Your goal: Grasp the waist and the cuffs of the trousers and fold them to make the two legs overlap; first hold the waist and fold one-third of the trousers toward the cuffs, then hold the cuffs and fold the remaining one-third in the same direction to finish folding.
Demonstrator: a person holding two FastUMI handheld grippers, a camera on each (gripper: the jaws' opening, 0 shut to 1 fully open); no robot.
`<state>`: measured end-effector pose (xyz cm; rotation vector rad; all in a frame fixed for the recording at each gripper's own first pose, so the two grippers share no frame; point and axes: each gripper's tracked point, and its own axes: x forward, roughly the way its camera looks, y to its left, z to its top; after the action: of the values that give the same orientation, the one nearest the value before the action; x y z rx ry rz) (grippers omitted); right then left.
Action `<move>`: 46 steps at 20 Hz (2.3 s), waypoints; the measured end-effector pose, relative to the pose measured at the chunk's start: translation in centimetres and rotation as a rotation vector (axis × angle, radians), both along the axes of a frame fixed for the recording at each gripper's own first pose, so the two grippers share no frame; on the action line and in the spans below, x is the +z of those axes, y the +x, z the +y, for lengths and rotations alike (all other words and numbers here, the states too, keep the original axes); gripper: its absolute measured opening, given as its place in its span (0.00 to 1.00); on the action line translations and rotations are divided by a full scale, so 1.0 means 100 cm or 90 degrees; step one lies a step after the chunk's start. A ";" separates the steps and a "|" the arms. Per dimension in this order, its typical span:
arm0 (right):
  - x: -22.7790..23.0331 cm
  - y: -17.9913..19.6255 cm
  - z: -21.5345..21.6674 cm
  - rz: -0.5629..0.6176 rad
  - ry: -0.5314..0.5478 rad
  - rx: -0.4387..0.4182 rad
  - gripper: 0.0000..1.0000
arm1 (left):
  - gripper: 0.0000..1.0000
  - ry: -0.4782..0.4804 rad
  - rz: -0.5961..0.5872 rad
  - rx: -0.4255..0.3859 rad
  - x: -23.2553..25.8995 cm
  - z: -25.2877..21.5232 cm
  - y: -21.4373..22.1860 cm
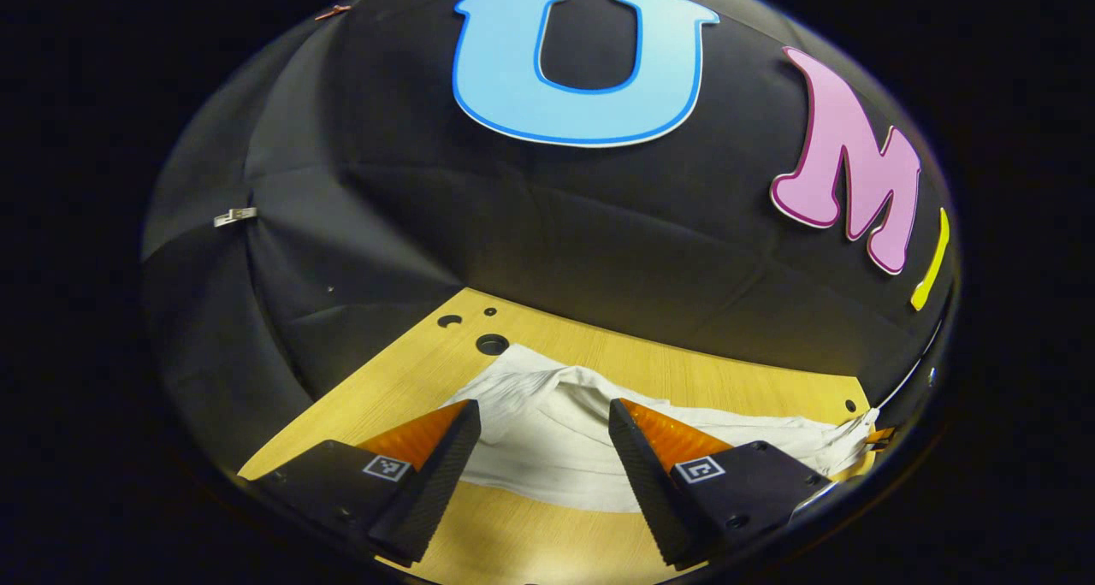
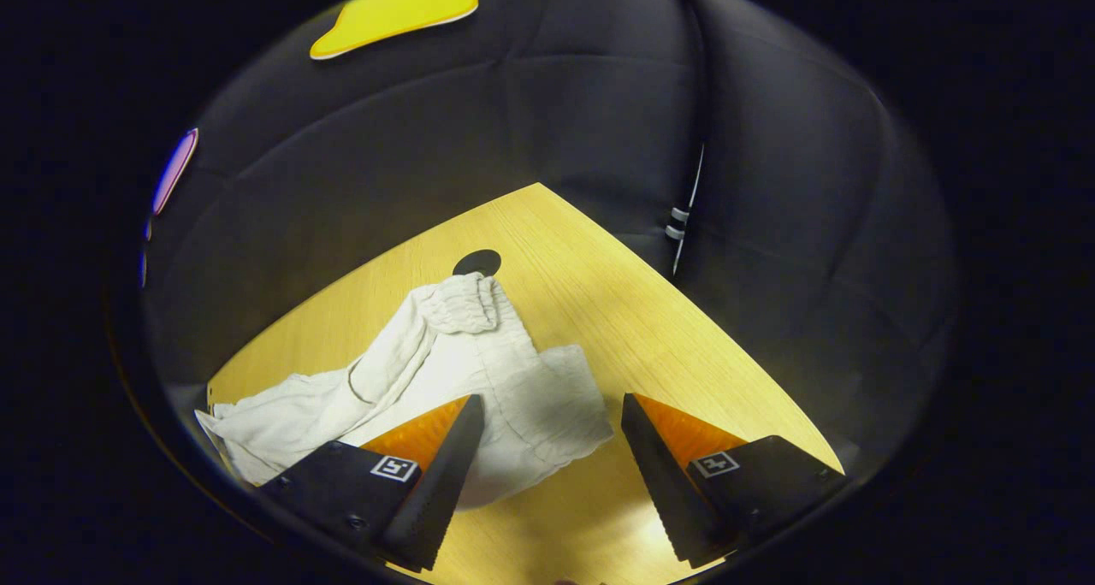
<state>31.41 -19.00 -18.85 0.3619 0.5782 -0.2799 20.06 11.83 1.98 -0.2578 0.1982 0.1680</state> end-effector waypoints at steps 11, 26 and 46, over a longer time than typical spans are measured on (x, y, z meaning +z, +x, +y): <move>0.000 -0.001 0.009 0.015 -0.046 0.006 0.61 | 0.96 0.002 0.017 0.020 -0.014 0.002 -0.077; 0.048 -0.015 0.035 -0.030 -0.149 0.038 0.16 | 0.96 0.035 0.076 -0.041 -0.035 0.024 -0.086; 0.184 -0.034 0.285 -0.216 -0.051 0.153 0.16 | 0.96 0.035 0.005 -0.087 -0.033 0.115 -0.043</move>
<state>28.01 9.48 -0.44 0.2514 0.2717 -0.0084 15.73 23.37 -1.32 -0.1887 0.2173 0.0394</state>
